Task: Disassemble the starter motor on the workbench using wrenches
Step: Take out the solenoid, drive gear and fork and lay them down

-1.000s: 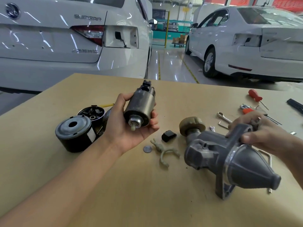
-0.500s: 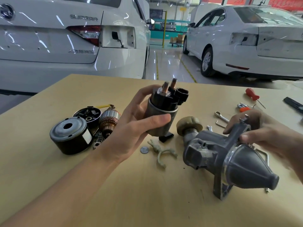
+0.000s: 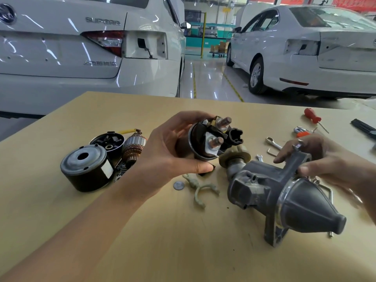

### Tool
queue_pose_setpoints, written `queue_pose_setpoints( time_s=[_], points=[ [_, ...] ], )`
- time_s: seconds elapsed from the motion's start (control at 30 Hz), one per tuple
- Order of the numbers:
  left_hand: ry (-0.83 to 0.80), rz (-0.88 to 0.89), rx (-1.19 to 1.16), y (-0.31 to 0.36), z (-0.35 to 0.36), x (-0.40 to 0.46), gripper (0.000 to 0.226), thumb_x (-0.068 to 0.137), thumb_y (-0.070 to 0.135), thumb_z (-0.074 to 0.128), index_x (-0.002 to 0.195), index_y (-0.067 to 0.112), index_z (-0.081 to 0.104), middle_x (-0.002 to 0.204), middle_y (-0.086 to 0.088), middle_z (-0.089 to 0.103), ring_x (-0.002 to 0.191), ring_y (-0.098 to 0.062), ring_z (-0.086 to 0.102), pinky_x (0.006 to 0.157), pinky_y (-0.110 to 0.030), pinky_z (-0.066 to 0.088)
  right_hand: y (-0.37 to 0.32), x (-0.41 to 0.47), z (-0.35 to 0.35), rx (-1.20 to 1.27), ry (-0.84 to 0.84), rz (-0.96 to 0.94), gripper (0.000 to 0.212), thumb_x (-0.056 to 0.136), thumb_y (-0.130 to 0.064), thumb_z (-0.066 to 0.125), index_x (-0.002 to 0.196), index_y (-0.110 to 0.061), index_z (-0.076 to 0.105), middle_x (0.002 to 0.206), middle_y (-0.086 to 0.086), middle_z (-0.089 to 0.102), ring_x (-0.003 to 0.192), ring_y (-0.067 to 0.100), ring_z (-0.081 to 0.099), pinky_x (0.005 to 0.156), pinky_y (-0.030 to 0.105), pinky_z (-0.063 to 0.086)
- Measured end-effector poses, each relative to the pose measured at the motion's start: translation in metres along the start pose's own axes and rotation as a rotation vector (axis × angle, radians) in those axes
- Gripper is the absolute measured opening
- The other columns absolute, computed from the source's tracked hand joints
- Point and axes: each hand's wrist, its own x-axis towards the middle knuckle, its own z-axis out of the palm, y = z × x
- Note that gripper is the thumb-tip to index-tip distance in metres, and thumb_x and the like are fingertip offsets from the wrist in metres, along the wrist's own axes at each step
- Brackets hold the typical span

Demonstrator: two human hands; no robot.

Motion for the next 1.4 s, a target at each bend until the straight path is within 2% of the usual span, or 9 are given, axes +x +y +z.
queue_pose_setpoints(
  time_s=[0.37,0.5,0.63,0.73,0.83,1.0,1.13,1.27,1.4],
  points=[
    [0.021,-0.078,-0.204,-0.003,0.001,-0.001,0.066,0.055,-0.003,0.07,0.115,0.023,0.066,0.102,0.0,0.07,0.096,-0.016,0.066,0.081,-0.024,0.052,-0.006,-0.003,0.002,-0.076,0.003,0.072,0.052,0.053,-0.047,0.085,0.093,-0.015,0.075,0.064,0.008,0.062,0.057,0.024,0.058,0.052,0.022,0.044],
    [0.075,-0.156,-0.35,-0.007,0.002,-0.001,0.055,0.057,0.001,0.069,0.11,0.012,0.062,0.097,-0.006,0.068,0.096,-0.023,0.062,0.099,-0.049,0.046,-0.004,-0.005,0.001,-0.115,0.113,0.077,0.069,0.049,-0.065,0.081,0.091,-0.011,0.075,0.056,0.005,0.045,0.049,0.032,0.031,0.048,0.032,0.025],
    [0.071,-0.185,-0.399,-0.008,0.002,-0.002,0.049,0.061,0.0,0.068,0.108,0.013,0.064,0.1,-0.007,0.067,0.097,-0.023,0.062,0.103,-0.059,0.036,-0.003,-0.006,0.004,-0.262,0.167,0.134,0.049,0.053,-0.045,0.077,0.09,-0.013,0.076,0.055,0.003,0.043,0.049,0.03,0.034,0.044,0.03,0.026],
    [0.069,-0.2,-0.38,-0.007,0.005,-0.002,0.051,0.061,0.0,0.071,0.11,0.011,0.063,0.098,-0.007,0.068,0.094,-0.022,0.064,0.094,-0.052,0.05,-0.004,-0.004,0.011,-0.298,0.14,0.216,0.034,0.06,-0.031,0.079,0.089,-0.014,0.077,0.053,0.0,0.053,0.046,0.008,0.047,0.042,0.013,0.033],
    [0.144,-0.262,-0.284,-0.005,0.008,-0.002,0.052,0.059,0.001,0.078,0.108,0.016,0.067,0.098,-0.004,0.07,0.091,-0.02,0.068,0.075,-0.038,0.058,-0.01,-0.002,0.017,-0.326,0.207,0.205,0.021,0.065,-0.027,0.079,0.084,-0.019,0.078,0.051,0.0,0.052,0.045,0.009,0.044,0.042,0.012,0.031],
    [0.274,-0.433,-0.15,-0.005,0.017,-0.002,0.05,0.054,0.021,0.086,0.1,0.016,0.067,0.083,0.0,0.072,0.075,-0.018,0.071,0.056,-0.038,0.058,-0.022,0.003,0.035,-0.425,0.453,0.012,0.016,0.063,-0.038,0.074,0.074,-0.028,0.077,0.048,0.003,0.046,0.045,0.005,0.039,0.043,0.007,0.03],
    [0.316,-0.64,-0.448,0.002,0.026,-0.002,0.037,0.066,0.041,0.075,0.077,0.006,0.073,0.067,-0.013,0.063,0.055,-0.025,0.064,0.046,-0.034,0.056,-0.035,0.002,0.051,-0.394,0.549,-0.154,0.008,0.071,-0.038,0.069,0.075,-0.035,0.076,0.052,-0.007,0.061,0.042,0.005,0.048,0.045,0.008,0.036],
    [0.357,-0.803,-0.751,0.005,0.027,-0.003,0.057,0.08,0.047,0.06,0.065,-0.007,0.068,0.062,-0.02,0.06,0.043,-0.026,0.062,0.036,-0.03,0.052,-0.045,0.002,0.071,-0.678,0.601,-0.317,0.02,0.082,-0.045,0.066,0.076,-0.028,0.074,0.062,0.003,0.067,0.051,0.025,0.057,0.048,0.036,0.042],
    [0.341,-0.777,-0.852,0.0,0.026,-0.005,0.071,0.094,0.051,0.045,0.062,-0.009,0.067,0.061,-0.021,0.062,0.046,-0.029,0.065,0.037,-0.03,0.052,-0.056,0.004,0.101,-0.946,0.562,-0.46,0.014,0.081,-0.032,0.069,0.077,-0.019,0.072,0.067,-0.026,0.058,0.054,0.006,0.054,0.049,0.016,0.04]
  ],
)
